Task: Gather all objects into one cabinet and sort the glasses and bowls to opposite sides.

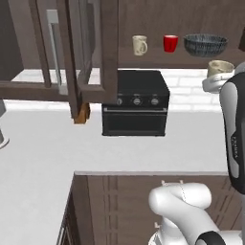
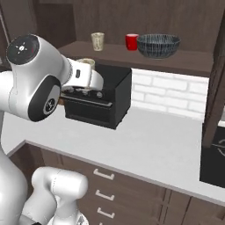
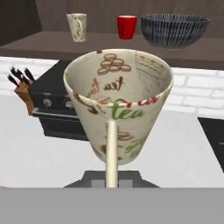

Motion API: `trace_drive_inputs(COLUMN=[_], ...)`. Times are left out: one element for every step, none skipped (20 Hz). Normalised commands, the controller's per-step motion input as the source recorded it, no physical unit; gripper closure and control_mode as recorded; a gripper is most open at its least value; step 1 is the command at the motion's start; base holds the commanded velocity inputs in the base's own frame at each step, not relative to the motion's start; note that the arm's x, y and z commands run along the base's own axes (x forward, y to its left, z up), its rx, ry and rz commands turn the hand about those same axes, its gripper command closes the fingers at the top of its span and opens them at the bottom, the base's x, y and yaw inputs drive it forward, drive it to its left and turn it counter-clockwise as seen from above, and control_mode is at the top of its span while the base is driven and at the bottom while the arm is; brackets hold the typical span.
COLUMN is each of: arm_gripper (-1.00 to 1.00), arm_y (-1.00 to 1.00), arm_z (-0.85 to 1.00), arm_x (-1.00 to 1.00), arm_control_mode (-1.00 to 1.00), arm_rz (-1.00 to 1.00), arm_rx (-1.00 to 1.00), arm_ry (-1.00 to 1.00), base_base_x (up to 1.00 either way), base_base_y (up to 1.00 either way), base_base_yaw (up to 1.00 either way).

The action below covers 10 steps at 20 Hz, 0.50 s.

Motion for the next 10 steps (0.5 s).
trace_drive_inputs(arm_gripper=[1.00,1.00,1.00,1.00,1.00,1.00,1.00,1.00,1.00,1.00], arm_y=[0.00,0.00,0.00,0.00,0.00,0.00,0.00,0.00,0.00,0.00], arm_z=[0.00,0.00,0.00,0.00,0.00,0.00,0.00,0.00,0.00,0.00], arm_x=[0.00,0.00,0.00,0.00,0.00,0.00,0.00,0.00,0.00,0.00], arm_control_mode=[1.00,1.00,1.00,1.00,1.00,1.00,1.00,1.00,1.00,1.00], arm_rz=[0.00,0.00,0.00,0.00,0.00,0.00,0.00,0.00,0.00,0.00], arm_rx=[0.00,0.00,0.00,0.00,0.00,0.00,0.00,0.00,0.00,0.00], arm_ry=[0.00,0.00,0.00,0.00,0.00,0.00,0.00,0.00,0.00,0.00], base_base_x=[0.61,0.65,0.66,0.54,0.46,0.43,0.43,0.49,0.52,0.54], base_base_y=[0.28,0.28,0.29,0.29,0.26,0.24,0.22,0.22,0.21,0.19], base_base_yaw=[-0.20,-0.19,-0.17,-0.16,-0.16,-0.17,-0.17,-0.18,-0.21,-0.22])
